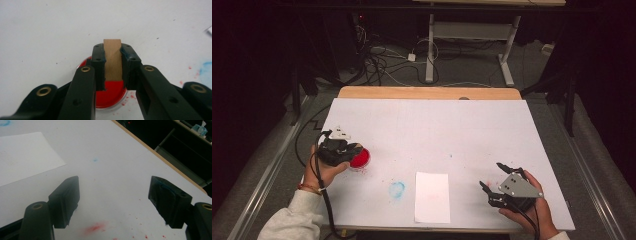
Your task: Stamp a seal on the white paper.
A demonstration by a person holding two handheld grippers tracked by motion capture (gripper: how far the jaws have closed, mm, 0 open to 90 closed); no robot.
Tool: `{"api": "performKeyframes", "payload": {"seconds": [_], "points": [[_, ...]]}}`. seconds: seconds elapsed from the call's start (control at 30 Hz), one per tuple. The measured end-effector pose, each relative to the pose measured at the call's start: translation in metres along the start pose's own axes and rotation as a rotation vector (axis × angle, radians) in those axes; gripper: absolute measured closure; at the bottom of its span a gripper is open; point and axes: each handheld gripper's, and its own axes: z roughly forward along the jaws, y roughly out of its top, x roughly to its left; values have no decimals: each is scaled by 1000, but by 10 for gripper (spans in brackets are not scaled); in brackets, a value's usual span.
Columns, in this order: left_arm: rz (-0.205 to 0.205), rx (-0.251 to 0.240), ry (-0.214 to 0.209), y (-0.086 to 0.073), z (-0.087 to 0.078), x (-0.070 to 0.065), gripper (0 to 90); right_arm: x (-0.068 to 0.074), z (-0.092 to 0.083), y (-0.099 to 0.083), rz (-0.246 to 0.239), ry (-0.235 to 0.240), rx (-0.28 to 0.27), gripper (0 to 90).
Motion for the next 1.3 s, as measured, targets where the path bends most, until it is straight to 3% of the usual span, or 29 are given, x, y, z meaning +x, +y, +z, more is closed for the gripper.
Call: {"api": "performKeyframes", "payload": {"seconds": [0.2,0.43,1.3], "points": [[36,-56,-26,9,-11,-15,735,1,-2,0,0,2,-5,253],[105,-92,-51,20,-17,-38,735,0,0,1,7,6,-7,253],[267,-84,-169,44,-4,-95,735,1,1,1,1,9,1,253]]}}
